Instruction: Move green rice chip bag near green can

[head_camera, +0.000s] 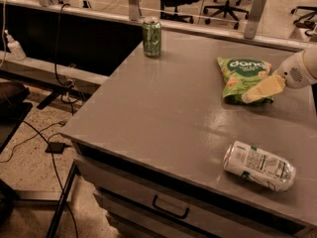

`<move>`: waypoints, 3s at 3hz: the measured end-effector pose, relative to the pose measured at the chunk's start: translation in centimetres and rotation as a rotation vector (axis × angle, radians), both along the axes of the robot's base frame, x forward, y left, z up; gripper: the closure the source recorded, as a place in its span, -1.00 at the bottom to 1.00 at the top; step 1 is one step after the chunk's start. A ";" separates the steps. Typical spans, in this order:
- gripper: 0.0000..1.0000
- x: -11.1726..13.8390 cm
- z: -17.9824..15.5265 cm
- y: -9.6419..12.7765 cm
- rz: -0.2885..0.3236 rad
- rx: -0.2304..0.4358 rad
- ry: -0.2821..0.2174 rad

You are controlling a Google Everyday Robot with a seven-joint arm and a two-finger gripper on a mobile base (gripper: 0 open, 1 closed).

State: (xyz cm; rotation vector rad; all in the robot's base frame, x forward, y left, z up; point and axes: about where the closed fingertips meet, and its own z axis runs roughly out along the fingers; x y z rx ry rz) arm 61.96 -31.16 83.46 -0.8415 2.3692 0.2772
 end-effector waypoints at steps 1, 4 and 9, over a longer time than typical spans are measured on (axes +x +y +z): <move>-0.24 0.1 -0.2 0.2 0.003 0.001 0.004; 1.00 0.2 -0.3 0.4 0.007 0.003 0.008; 1.00 5.4 6.9 6.6 0.140 0.205 -0.137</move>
Offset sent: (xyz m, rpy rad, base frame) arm 0.0006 0.0016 -0.0019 0.0010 0.0030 0.0028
